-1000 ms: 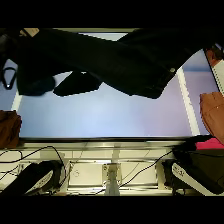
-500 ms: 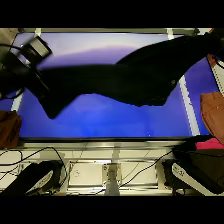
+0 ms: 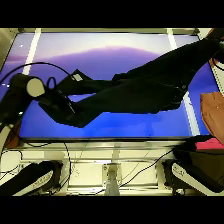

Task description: Fold the clothes and pants, and hang the long-sleeved shirts on hangers.

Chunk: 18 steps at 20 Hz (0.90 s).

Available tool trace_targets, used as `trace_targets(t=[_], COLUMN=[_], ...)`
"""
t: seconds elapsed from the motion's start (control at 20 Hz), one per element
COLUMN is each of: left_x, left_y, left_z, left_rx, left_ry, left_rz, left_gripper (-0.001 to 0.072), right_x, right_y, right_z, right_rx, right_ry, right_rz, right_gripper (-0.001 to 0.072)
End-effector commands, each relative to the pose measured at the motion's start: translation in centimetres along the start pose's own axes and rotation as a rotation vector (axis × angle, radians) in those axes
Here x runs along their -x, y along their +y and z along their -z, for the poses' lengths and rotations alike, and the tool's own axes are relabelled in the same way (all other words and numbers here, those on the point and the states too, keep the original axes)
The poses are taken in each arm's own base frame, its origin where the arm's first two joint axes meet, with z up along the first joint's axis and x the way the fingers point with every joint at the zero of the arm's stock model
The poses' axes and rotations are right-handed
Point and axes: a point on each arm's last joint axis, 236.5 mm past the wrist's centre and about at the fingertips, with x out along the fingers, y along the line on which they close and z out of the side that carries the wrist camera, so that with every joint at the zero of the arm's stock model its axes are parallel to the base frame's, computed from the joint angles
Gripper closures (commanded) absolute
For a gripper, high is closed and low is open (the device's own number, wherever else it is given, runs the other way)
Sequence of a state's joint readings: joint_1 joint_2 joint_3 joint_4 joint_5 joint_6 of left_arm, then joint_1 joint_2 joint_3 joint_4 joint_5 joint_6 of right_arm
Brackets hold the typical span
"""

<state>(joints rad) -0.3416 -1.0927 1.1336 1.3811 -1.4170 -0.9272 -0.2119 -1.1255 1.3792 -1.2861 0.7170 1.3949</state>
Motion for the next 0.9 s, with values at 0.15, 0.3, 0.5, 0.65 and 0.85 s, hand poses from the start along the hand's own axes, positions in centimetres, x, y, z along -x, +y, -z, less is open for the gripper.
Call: trace_targets(t=[0.15,0.3,0.5,0.65,0.85], left_x=[-3.8,-4.6,-4.8,-6.3,-8.8], left_y=[-5.2,-6.3,-10.7,-13.6,-17.5], left_z=[-3.5,-3.2,-3.3,-2.9,-1.9], left_rx=[0.099,0.116,0.100,0.039,-0.039], left_ry=[-0.059,-0.019,0.038,0.124,0.247], left_rz=[0.331,0.406,0.591,0.647,0.710], left_gripper=[0.0662,0.0662,0.0662,0.0662,0.0651], right_x=[-4.7,-7.1,-9.6,-10.5,-10.7], right_y=[-2.3,-3.0,-3.9,-4.3,-4.4], right_z=[4.7,6.5,5.8,5.3,5.5], right_rx=[0.032,0.009,-0.136,-0.183,-0.181], right_ry=[0.142,0.175,0.094,0.052,0.058], right_rz=[0.053,0.061,0.088,0.095,0.097], right_gripper=[0.0678,0.0678,0.0678,0.0678,0.0677])
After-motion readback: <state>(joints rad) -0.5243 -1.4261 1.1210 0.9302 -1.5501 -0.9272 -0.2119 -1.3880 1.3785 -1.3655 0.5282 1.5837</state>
